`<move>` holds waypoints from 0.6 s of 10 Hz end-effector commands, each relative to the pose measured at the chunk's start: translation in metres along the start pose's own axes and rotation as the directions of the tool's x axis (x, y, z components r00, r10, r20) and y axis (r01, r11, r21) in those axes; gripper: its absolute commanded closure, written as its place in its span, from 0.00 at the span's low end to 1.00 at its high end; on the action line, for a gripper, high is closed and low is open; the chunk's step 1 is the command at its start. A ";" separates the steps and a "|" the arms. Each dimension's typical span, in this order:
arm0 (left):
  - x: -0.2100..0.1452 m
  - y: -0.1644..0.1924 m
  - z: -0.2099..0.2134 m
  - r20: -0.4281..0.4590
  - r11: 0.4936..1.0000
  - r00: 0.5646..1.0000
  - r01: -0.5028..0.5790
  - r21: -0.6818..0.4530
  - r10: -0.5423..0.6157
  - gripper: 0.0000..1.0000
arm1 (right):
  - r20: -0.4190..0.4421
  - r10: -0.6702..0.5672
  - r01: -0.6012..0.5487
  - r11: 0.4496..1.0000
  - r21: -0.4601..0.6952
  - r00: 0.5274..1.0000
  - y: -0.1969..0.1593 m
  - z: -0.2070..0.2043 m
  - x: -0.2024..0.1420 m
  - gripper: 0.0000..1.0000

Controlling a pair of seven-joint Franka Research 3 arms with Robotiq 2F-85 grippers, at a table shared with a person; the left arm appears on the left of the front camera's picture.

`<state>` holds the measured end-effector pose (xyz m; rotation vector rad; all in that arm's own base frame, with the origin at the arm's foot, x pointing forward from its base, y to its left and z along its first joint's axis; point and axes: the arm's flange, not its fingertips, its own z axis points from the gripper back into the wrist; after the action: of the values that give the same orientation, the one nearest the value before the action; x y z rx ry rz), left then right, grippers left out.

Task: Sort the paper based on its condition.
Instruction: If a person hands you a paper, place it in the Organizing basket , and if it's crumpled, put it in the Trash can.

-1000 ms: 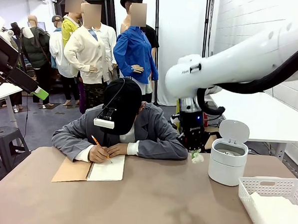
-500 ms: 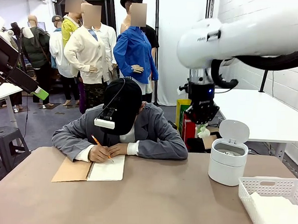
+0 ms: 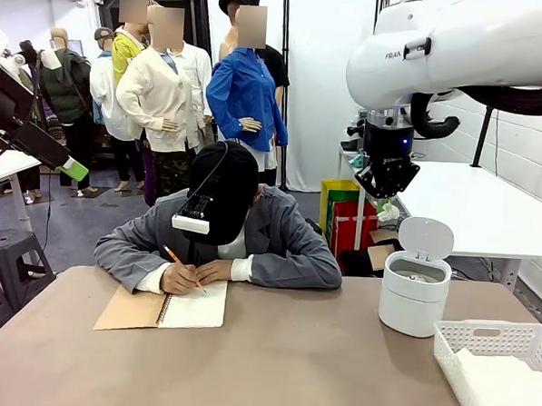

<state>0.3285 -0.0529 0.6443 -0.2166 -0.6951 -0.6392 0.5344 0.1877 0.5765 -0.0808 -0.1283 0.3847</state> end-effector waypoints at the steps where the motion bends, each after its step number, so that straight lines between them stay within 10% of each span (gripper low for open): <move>1: 0.000 0.000 0.000 0.000 1.000 1.000 0.003 0.001 -0.003 0.00 | 0.029 -0.032 0.033 0.999 -0.041 0.999 -0.004 -0.021 -0.005 1.00; 6: 0.000 0.000 0.000 0.000 1.000 1.000 0.003 0.001 -0.003 0.00 | 0.006 -0.094 0.093 0.974 -0.206 0.996 -0.019 -0.067 0.006 1.00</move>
<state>0.3285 -0.0529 0.6442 -0.2166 -0.6950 -0.6392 0.5556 0.1680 0.5180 -0.2358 -0.1504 0.3141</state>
